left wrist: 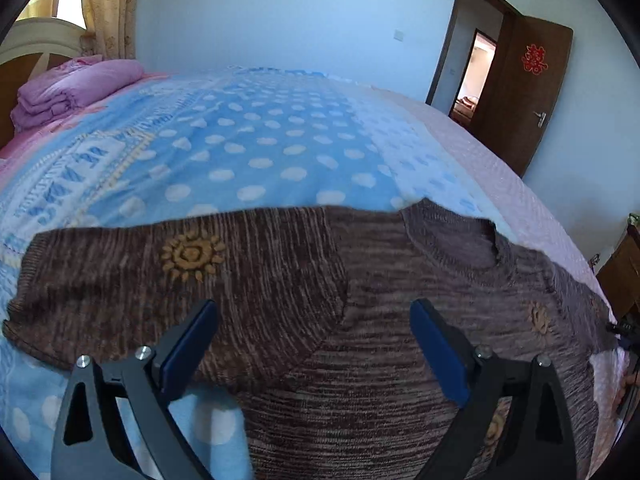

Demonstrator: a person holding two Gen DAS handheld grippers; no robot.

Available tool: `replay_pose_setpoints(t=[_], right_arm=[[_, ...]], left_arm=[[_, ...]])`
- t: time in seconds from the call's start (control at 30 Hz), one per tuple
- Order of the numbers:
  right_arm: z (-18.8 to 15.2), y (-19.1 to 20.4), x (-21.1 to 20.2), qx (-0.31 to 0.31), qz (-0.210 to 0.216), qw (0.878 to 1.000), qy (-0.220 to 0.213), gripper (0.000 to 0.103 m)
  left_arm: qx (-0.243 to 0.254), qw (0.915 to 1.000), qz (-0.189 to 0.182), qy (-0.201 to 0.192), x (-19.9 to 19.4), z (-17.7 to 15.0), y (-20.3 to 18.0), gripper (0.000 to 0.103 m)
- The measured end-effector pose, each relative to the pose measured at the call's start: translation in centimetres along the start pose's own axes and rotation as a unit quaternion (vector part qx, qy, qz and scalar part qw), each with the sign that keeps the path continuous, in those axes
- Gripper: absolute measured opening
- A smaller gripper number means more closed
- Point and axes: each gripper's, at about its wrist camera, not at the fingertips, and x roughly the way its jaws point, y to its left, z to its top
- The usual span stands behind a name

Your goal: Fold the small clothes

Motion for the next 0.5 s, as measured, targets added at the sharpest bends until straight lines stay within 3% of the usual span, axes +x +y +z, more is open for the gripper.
replay_pose_setpoints(t=[0.03, 0.07, 0.1, 0.17, 0.3, 0.5], right_arm=[[0.1, 0.0, 0.3, -0.007, 0.005, 1.0, 0.0, 0.03], [0.3, 0.3, 0.0, -0.012, 0.01, 1.0, 0.004, 0.017], [0.5, 0.4, -0.1, -0.011, 0.016, 1.0, 0.009, 0.012], [0.7, 0.7, -1.0, -0.005, 0.017, 1.0, 0.002, 0.012], [0.8, 4.2, -4.7, -0.021, 0.055, 0.997, -0.046, 0.012], [-1.2, 15.2, -11.2, -0.134, 0.14, 0.977, -0.092, 0.012]], left_arm=[[0.003, 1.0, -0.001, 0.003, 0.3, -0.4, 0.1, 0.099], [0.006, 1.0, 0.003, 0.006, 0.6, -0.9, 0.2, 0.099], [0.009, 0.9998, 0.009, 0.013, 0.8, -1.2, 0.3, 0.099], [-0.001, 0.9993, 0.007, 0.037, 1.4, -1.4, 0.8, 0.099], [-0.023, 0.9993, -0.006, 0.029, 1.0, -1.5, 1.7, 0.099], [-0.022, 0.9995, -0.007, 0.022, 0.5, -2.1, 1.7, 0.099]])
